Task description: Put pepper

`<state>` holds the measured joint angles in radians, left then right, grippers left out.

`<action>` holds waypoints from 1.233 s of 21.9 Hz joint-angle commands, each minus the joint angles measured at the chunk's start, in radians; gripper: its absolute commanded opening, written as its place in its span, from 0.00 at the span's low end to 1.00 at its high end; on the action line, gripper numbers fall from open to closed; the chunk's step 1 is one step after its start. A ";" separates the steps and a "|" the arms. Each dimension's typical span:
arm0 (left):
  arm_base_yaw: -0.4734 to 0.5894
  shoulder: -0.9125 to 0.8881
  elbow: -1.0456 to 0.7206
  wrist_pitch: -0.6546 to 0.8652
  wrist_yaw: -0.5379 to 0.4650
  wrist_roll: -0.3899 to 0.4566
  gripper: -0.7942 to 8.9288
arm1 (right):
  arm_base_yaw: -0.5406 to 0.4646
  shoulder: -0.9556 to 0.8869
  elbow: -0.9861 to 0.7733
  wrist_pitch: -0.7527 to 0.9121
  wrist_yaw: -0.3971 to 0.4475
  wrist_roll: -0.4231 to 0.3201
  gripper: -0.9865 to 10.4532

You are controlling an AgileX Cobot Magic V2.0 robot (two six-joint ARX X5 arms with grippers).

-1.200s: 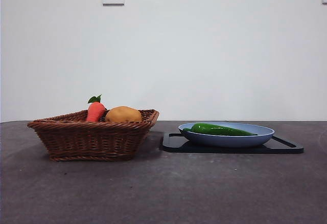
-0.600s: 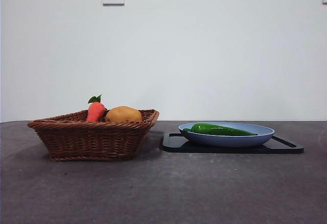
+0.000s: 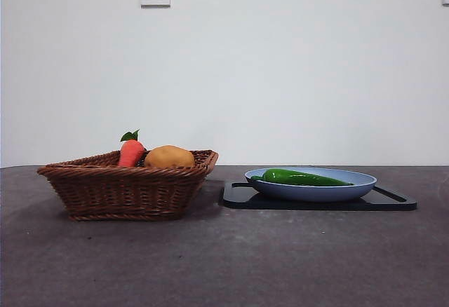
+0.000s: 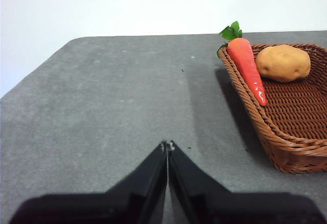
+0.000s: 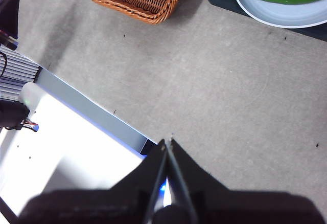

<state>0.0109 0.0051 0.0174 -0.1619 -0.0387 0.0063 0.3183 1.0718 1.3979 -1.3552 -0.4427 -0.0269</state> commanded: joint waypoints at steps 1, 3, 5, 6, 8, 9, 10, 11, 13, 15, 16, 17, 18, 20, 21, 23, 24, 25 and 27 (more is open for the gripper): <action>0.003 -0.004 -0.011 0.011 0.003 -0.009 0.09 | 0.002 0.007 0.019 -0.015 0.000 -0.009 0.10; 0.003 -0.004 -0.011 0.011 0.003 -0.009 0.09 | -0.011 0.002 0.019 0.006 0.005 -0.047 0.10; 0.003 -0.004 -0.011 0.012 0.003 -0.009 0.09 | -0.062 -0.039 0.016 0.103 0.003 -0.053 0.10; 0.003 -0.004 -0.011 0.011 0.003 -0.009 0.09 | -0.084 -0.071 0.010 0.168 0.000 -0.051 0.10; 0.003 -0.004 -0.011 0.011 0.003 -0.009 0.09 | -0.130 -0.158 -0.028 0.321 -0.005 -0.032 0.10; 0.003 -0.004 -0.011 0.012 0.003 -0.009 0.09 | -0.156 -0.215 -0.074 0.415 -0.005 -0.021 0.10; 0.003 -0.004 -0.011 0.011 0.003 -0.009 0.09 | -0.179 -0.263 -0.120 0.488 -0.004 -0.015 0.10; 0.003 -0.004 -0.011 0.011 0.003 -0.009 0.09 | -0.206 -0.328 -0.187 0.571 -0.001 -0.015 0.10; 0.003 -0.004 -0.011 0.012 0.003 -0.009 0.09 | -0.244 -0.442 -0.330 0.718 0.024 -0.019 0.10; 0.003 -0.004 -0.011 0.011 0.003 -0.009 0.09 | -0.266 -0.548 -0.495 0.880 0.095 -0.018 0.10; 0.003 -0.004 -0.011 0.011 0.003 -0.009 0.09 | -0.271 -0.591 -0.568 0.948 0.125 -0.014 0.10; 0.003 -0.004 -0.011 0.011 0.003 -0.009 0.09 | -0.272 -0.627 -0.634 1.007 0.140 -0.006 0.10; 0.003 -0.004 -0.011 0.012 0.003 -0.009 0.09 | -0.273 -0.652 -0.682 1.051 0.147 0.000 0.10; 0.003 -0.004 -0.011 0.011 0.003 -0.009 0.09 | -0.273 -0.708 -0.791 1.144 0.175 0.021 0.10; 0.003 -0.004 -0.011 0.011 0.003 -0.009 0.09 | -0.273 -0.735 -0.839 1.177 0.195 0.029 0.10; 0.003 -0.004 -0.011 0.011 0.003 -0.009 0.09 | -0.273 -0.787 -0.930 1.228 0.239 0.034 0.10; 0.003 -0.004 -0.011 0.011 0.003 -0.009 0.09 | -0.272 -0.809 -0.966 1.245 0.256 0.035 0.10; 0.003 -0.004 -0.011 0.012 0.003 -0.009 0.09 | -0.272 -0.833 -1.007 1.263 0.272 0.039 0.10; 0.003 -0.004 -0.011 0.011 0.003 -0.009 0.09 | -0.272 -0.878 -1.078 1.283 0.288 0.045 0.10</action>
<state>0.0109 0.0051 0.0174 -0.1619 -0.0383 0.0063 0.0456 0.2062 0.3416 -0.0875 -0.1627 -0.0013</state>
